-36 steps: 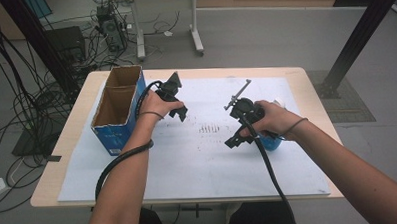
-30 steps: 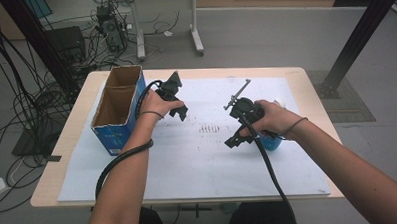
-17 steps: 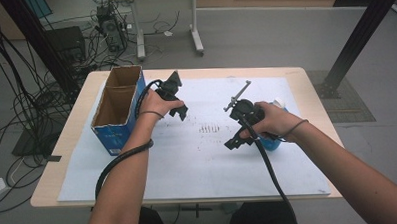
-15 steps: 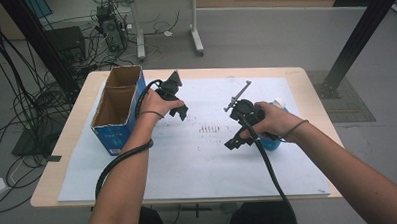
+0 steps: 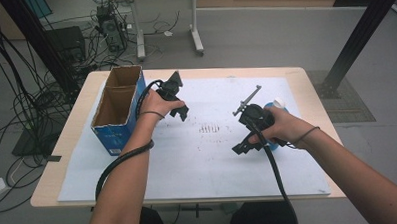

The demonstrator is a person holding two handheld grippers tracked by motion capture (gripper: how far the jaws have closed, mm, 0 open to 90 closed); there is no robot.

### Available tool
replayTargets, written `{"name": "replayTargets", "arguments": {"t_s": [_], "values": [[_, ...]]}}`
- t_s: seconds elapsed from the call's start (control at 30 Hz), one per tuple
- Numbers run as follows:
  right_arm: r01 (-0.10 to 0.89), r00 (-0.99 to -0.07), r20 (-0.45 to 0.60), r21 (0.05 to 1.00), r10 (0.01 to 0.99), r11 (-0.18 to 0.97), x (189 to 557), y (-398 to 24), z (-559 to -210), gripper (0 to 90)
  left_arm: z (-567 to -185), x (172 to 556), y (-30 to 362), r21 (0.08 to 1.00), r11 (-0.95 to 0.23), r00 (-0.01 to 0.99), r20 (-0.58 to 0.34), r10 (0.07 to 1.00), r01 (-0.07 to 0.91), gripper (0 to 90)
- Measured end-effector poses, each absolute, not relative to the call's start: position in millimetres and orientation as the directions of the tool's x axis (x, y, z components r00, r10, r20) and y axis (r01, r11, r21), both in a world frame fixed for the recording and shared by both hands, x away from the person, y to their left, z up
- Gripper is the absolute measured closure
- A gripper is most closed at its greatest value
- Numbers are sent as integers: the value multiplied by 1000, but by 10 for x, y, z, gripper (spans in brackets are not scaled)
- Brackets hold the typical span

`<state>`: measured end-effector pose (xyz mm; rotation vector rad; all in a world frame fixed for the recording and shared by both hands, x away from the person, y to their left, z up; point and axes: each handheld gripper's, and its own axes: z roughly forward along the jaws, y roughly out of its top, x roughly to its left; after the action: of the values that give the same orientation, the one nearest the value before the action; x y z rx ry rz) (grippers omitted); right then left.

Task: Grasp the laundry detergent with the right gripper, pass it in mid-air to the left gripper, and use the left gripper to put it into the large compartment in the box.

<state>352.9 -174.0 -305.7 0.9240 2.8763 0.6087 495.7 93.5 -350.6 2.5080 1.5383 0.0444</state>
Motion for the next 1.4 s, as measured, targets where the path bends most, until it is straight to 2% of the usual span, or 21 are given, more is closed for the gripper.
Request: {"name": "replayTargets", "arguments": {"t_s": [1.4], "values": [[656, -730, 75, 352, 679, 667, 3055, -2664, -3250, 44, -3572, 4888, 931, 180, -424, 443, -85, 892, 888, 125]]}}
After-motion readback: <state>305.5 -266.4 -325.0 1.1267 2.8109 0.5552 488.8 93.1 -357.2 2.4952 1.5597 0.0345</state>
